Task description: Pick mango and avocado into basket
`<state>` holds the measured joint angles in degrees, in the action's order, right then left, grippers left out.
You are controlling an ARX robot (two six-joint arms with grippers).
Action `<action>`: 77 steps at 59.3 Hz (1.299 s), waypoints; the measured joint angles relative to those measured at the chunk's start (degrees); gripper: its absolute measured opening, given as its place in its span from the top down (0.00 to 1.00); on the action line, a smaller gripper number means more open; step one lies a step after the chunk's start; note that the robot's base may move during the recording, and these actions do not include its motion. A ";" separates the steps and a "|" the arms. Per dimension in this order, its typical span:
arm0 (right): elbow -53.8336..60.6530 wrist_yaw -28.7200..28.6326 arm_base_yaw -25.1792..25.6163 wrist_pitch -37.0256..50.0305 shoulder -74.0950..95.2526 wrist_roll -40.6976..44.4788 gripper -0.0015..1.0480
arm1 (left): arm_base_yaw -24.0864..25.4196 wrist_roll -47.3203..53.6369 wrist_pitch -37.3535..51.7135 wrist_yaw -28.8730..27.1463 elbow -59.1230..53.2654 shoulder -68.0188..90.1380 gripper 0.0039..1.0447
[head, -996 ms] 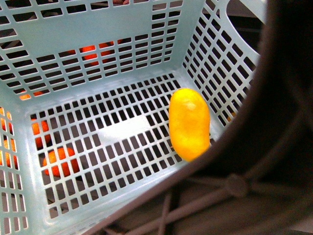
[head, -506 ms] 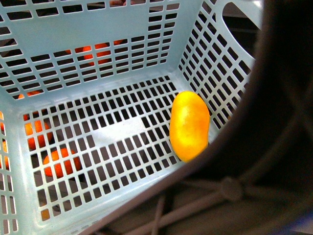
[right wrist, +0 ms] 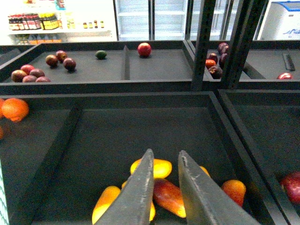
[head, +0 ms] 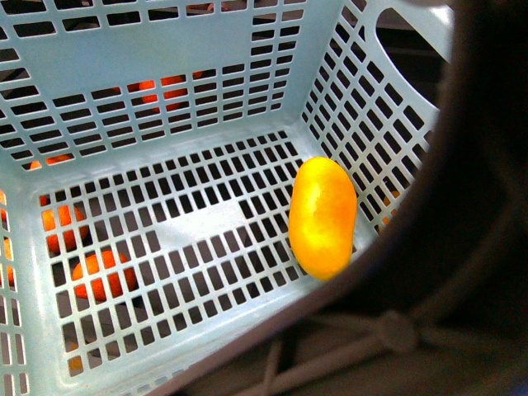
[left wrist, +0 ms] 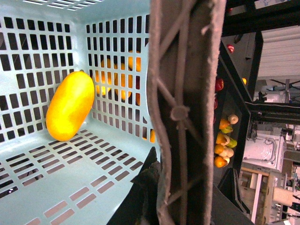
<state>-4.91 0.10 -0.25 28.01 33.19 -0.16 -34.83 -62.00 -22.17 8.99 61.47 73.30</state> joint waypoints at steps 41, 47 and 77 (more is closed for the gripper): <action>0.00 0.09 0.17 0.00 -0.04 0.00 0.08 | -0.20 -0.13 0.00 0.04 0.00 0.02 0.94; 0.00 0.09 0.20 0.00 -0.07 0.00 0.08 | -0.20 -0.15 0.00 0.15 0.00 0.02 0.94; 0.15 -0.07 0.22 -0.02 -0.17 0.00 0.08 | -0.11 0.00 0.00 -0.04 0.09 0.02 0.94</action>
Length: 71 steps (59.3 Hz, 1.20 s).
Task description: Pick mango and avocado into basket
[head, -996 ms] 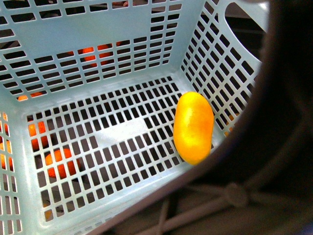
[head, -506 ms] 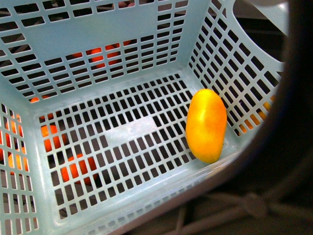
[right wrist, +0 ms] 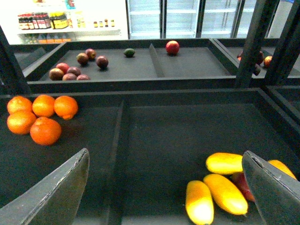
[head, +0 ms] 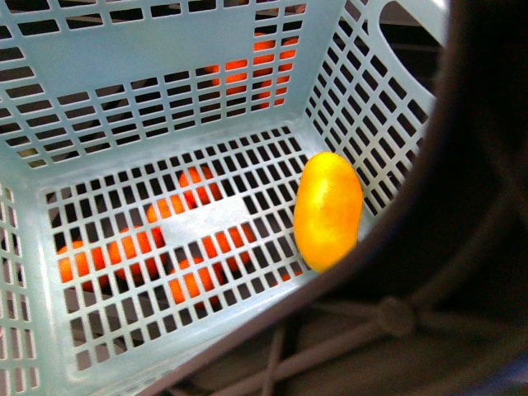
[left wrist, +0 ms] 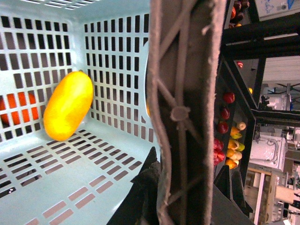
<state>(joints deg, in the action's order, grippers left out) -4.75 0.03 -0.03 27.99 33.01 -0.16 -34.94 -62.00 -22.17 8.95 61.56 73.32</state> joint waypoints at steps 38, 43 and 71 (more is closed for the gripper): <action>0.02 -0.02 0.00 0.00 0.00 0.00 0.08 | 0.02 0.02 0.00 0.02 0.04 0.00 0.94; 0.02 -0.07 0.00 0.00 -0.02 0.00 0.08 | 0.02 0.02 0.00 0.02 0.04 0.00 0.94; 0.13 -0.07 0.04 0.00 -0.07 0.00 0.08 | 0.02 0.09 0.00 0.02 0.13 0.02 0.94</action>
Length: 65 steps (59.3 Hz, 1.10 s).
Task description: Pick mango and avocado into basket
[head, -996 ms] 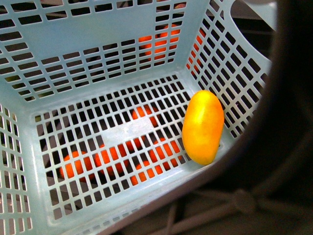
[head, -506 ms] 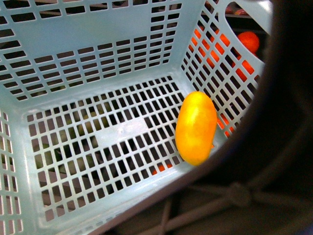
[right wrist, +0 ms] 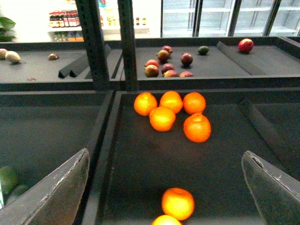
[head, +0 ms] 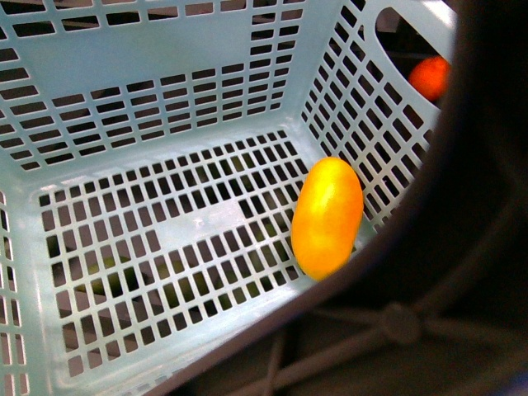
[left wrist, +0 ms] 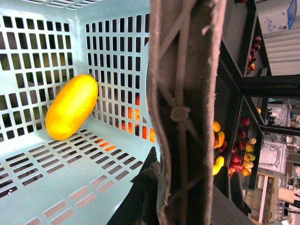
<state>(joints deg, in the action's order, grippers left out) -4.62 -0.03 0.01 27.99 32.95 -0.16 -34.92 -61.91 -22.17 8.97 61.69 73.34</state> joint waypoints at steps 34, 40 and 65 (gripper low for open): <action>0.07 -0.02 0.00 0.00 0.00 0.00 0.08 | 0.04 0.07 0.00 -0.09 0.00 0.00 0.94; 0.07 0.00 0.00 0.00 0.04 0.00 0.08 | 0.04 0.09 0.00 0.00 0.00 0.00 0.94; 0.11 -0.37 -0.02 0.00 0.00 0.02 0.08 | 0.59 -0.04 0.00 -0.59 0.02 -0.07 0.94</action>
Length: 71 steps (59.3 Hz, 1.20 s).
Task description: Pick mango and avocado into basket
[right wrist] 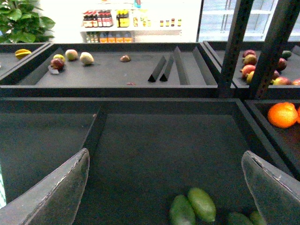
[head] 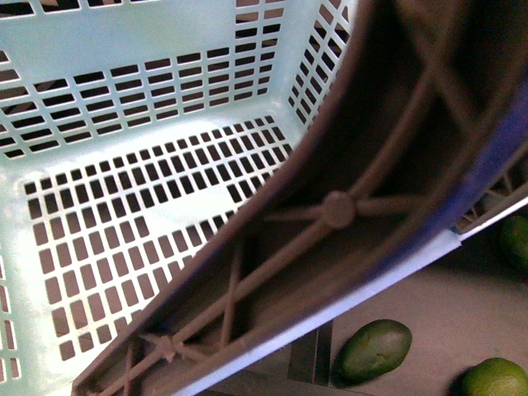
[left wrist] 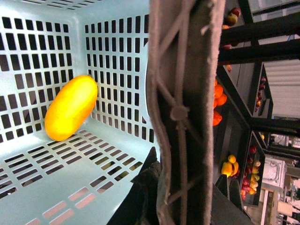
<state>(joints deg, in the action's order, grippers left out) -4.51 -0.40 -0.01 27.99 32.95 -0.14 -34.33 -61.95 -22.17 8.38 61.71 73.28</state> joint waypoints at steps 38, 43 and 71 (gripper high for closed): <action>-11.37 8.46 3.26 -15.65 23.06 6.71 0.08 | -0.55 0.17 0.00 0.57 0.09 0.11 0.94; -11.30 2.71 7.08 -10.67 29.64 12.00 0.08 | -0.55 0.17 0.00 0.48 0.09 0.11 0.94; -30.91 -16.13 22.29 -1.44 82.16 25.03 0.08 | -0.55 0.17 0.00 0.52 0.09 0.11 0.94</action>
<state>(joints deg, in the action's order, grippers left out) -35.42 -16.53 22.28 26.55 115.11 24.88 -34.87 -61.78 -22.17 8.91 61.80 73.38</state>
